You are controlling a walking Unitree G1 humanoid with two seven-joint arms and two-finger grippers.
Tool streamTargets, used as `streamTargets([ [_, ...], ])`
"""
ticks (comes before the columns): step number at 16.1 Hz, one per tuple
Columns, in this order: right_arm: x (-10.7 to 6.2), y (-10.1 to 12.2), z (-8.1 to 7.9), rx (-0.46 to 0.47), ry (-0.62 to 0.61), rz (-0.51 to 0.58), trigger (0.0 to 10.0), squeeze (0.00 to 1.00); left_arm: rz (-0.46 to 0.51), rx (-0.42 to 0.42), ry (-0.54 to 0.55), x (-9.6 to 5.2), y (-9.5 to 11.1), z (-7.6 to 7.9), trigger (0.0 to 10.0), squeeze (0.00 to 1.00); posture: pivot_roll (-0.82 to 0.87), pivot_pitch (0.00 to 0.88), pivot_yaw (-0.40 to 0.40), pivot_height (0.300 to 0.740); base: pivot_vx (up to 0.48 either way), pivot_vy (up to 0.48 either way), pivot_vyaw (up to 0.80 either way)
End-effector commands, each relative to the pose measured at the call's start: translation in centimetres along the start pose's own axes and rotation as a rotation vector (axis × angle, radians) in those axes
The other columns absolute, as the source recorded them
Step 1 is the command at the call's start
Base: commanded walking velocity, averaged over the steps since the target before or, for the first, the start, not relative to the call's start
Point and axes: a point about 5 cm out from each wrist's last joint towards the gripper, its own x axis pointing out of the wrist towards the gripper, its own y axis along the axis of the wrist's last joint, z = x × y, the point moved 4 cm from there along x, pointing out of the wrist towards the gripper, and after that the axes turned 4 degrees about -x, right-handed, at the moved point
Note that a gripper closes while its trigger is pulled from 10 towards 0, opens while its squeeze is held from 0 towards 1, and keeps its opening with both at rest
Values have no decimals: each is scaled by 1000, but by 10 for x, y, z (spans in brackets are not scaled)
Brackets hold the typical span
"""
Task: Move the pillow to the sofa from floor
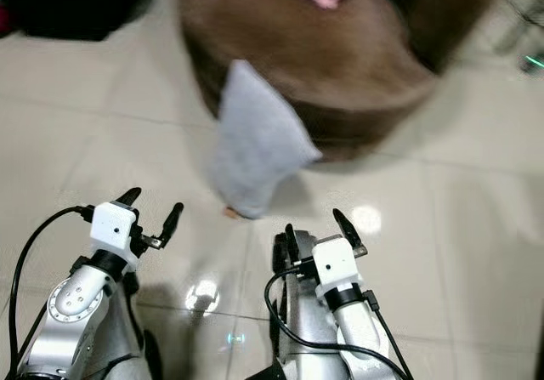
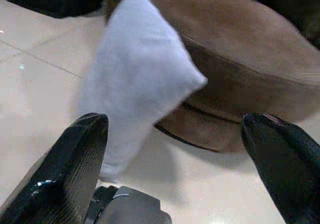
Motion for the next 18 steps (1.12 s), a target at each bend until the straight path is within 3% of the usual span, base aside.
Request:
streamTargets([
  [1, -3, -7, -1, -3, 1, -31, 10000, 0, -17, -5, -9, -5, -5, 2, 10000, 1000, 67, 227, -64, 444, 0, 0, 0],
  [5, -4, -5, -1, -22, 6, -19, 10000, 0, -18, -4, -15, -6, -6, 4, 10000, 1000, 73, 219, -68, 444, 0, 0, 0],
  [8, -2, -6, -4, 19, 13, -32, 10000, 0, -11, -12, -19, -6, -5, 5, 10000, 1000, 76, 219, -69, 444, 0, 0, -708],
  [11, -1, -5, -5, -21, 28, -32, 10000, 0, -17, -5, -19, -6, -5, 5, 10000, 1000, 76, 220, -68, 444, 0, 0, -660],
  [18, -1, -6, -6, -20, 27, -37, 10000, 0, -29, 1, -36, -6, -7, 8, 10000, 1000, 70, 231, -65, 444, 0, 0, 0],
])
